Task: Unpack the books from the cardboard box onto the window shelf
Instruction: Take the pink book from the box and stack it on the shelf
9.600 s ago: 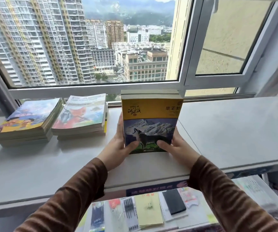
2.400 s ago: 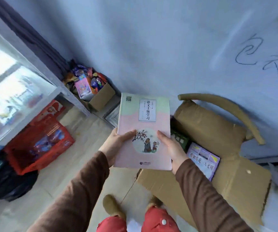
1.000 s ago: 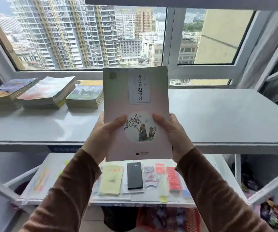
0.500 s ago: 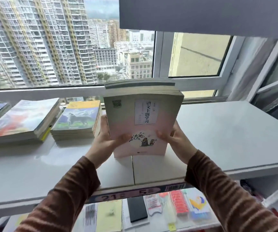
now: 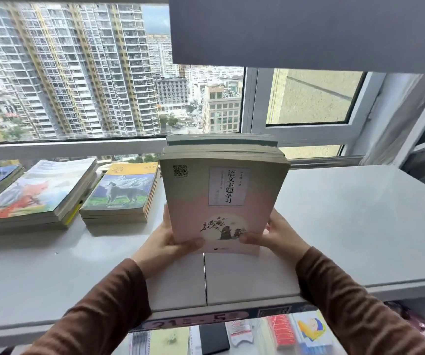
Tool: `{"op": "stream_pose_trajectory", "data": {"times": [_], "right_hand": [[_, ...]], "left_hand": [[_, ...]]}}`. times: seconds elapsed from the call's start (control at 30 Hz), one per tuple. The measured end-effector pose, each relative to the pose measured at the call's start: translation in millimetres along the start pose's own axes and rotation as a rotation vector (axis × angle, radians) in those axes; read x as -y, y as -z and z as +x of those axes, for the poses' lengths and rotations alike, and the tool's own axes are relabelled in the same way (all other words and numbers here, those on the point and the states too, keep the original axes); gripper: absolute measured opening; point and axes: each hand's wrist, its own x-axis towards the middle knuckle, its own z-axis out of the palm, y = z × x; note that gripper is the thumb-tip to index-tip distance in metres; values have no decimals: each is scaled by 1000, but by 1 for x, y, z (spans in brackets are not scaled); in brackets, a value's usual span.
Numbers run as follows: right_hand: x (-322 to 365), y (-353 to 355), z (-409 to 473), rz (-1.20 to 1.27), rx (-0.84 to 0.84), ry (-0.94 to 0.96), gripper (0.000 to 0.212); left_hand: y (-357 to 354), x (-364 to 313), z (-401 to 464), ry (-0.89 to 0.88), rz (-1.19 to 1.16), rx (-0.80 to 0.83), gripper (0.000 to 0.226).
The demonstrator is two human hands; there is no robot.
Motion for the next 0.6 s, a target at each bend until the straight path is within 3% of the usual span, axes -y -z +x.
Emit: {"op": "stream_pose_trajectory", "data": {"times": [0.13,0.23,0.33,0.43,0.6], "right_hand": [[13,-3,11,129,-45,29,74],[24,-8,33,315,-44,-88,68],[34,-18,61,429,-65,-310,63],[40,-29,82,493,-52,-474,28],[41,-33,110,517,-36,-651,20]], "left_hand": [[7,-5,12,36,-165,-35,87],[16,-14,30,177,-392,-58,83],[26,-24,49,332,-435,-85,67],[34,-29,60,490,-410,-102,44],[41,-26,65,600,-521,-277,18]]}}
